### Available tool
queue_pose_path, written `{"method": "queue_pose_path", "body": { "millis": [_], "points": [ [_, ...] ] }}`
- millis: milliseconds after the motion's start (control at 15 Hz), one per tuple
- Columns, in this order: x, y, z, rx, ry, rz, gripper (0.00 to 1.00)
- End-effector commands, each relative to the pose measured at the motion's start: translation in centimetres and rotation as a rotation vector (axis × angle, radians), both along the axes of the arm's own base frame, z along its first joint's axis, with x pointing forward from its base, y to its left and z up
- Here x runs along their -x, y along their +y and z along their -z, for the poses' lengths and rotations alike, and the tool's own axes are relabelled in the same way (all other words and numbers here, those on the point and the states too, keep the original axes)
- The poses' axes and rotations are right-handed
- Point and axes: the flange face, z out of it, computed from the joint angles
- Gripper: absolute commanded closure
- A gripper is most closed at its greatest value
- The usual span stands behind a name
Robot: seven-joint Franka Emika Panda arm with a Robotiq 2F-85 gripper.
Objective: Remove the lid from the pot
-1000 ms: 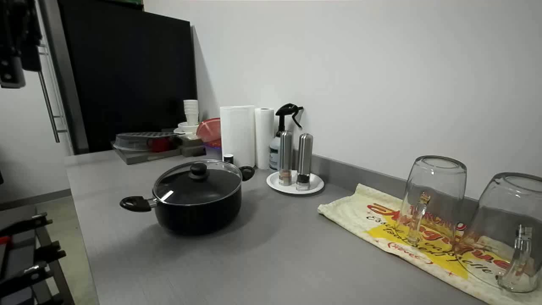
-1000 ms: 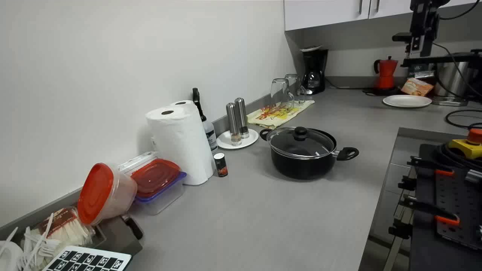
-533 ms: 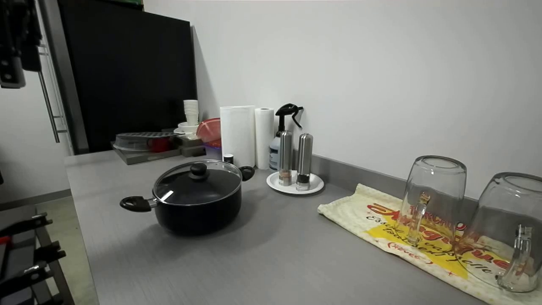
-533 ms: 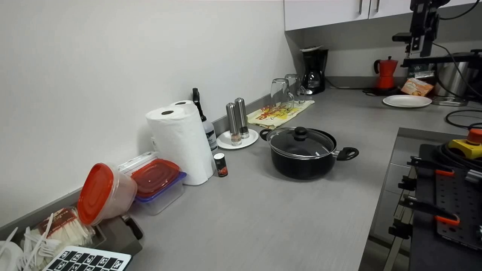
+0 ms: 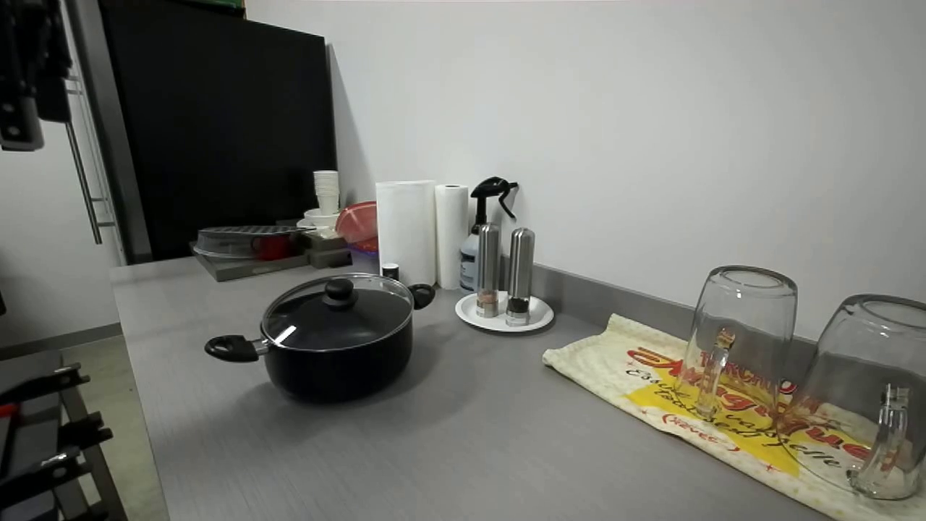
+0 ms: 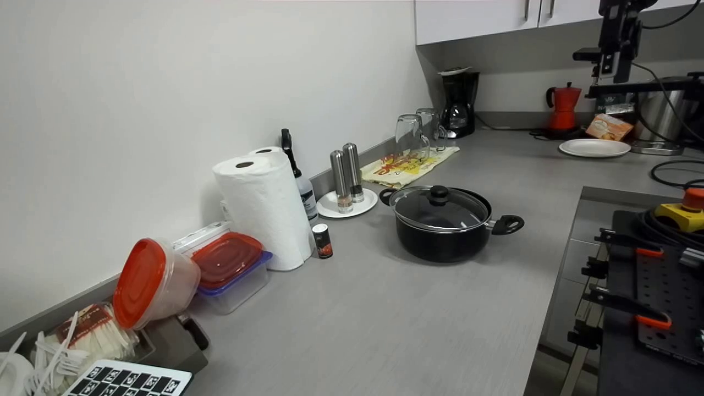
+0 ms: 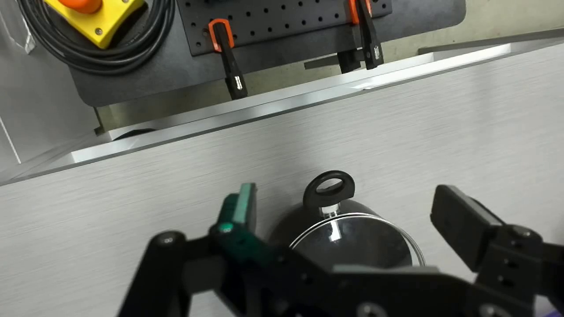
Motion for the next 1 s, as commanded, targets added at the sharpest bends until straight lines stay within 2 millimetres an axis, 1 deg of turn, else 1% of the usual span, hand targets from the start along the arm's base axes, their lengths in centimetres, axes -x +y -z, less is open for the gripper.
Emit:
{"method": "queue_pose_path", "body": {
  "millis": [0,200,333,467,600,667,733,800,933],
  "points": [
    [-0.4,0.3,0.0,0.002,-0.026,0.013,0.00],
    [-2.7,1.6,0.2,-0.005,-0.148,0.087,0.00],
    [-4.1,2.9,0.7,-0.024,-0.204,0.130,0.00],
    [-5.4,4.5,1.8,-0.026,-0.252,0.161,0.00],
    [-6.3,6.2,3.6,-0.018,-0.277,0.182,0.00],
    [-7.7,6.8,4.1,-0.006,-0.285,0.186,0.00],
    [-6.1,5.6,2.9,-0.006,-0.272,0.157,0.00],
    [-6.5,6.0,3.5,-0.001,-0.266,0.152,0.00],
    [-6.5,5.9,3.5,-0.001,-0.263,0.155,0.00]
  ]
}}
